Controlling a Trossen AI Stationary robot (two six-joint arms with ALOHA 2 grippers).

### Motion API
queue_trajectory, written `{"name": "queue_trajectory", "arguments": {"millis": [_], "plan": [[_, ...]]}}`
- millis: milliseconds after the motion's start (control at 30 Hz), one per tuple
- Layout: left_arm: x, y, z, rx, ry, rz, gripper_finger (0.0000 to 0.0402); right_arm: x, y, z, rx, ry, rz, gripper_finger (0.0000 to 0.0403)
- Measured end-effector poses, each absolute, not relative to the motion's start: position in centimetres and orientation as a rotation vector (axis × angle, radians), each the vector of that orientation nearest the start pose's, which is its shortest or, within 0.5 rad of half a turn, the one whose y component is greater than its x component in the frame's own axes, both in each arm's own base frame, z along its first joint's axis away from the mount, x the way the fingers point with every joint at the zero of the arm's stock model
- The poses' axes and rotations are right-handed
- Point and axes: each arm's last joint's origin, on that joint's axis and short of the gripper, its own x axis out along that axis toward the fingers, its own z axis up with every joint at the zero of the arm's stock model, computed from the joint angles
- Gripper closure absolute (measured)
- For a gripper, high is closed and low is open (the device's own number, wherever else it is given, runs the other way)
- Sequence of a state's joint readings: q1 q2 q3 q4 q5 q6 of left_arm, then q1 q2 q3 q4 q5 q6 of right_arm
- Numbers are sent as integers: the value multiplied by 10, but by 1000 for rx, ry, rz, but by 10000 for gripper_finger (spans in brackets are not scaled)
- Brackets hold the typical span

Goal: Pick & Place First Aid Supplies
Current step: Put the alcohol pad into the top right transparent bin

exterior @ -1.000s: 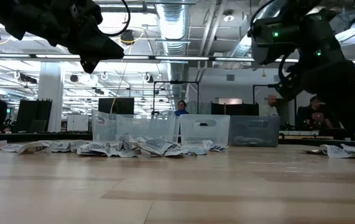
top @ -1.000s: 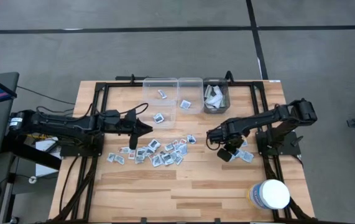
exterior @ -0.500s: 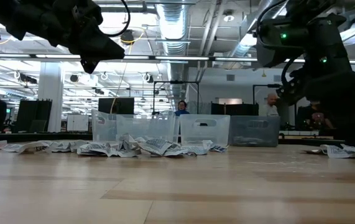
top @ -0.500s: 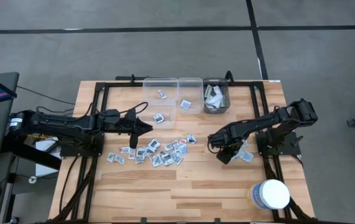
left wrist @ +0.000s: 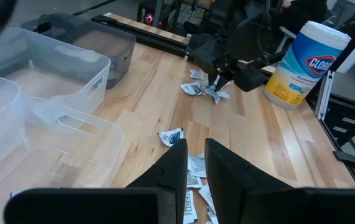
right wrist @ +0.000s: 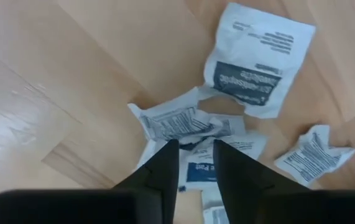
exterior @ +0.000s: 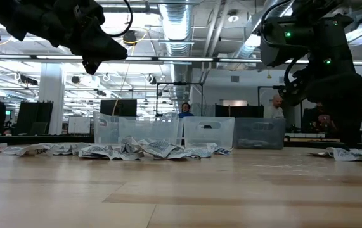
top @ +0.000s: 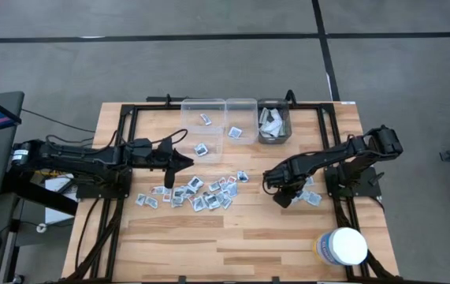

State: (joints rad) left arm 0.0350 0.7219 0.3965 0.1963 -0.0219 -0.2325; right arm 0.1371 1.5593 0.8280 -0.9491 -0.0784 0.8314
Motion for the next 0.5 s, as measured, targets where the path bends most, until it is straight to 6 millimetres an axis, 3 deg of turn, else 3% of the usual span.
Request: {"name": "queue_trajectory", "arguments": {"millis": [167, 333, 500], "plan": [[169, 7, 244, -233, 122, 72, 346, 228, 34, 152, 576, 1619, -532, 330], [169, 7, 244, -233, 122, 72, 346, 221, 33, 145, 578, 1645, -551, 392], [169, 7, 244, -233, 122, 72, 346, 210, 33, 135, 626, 1704, -569, 401]]}}
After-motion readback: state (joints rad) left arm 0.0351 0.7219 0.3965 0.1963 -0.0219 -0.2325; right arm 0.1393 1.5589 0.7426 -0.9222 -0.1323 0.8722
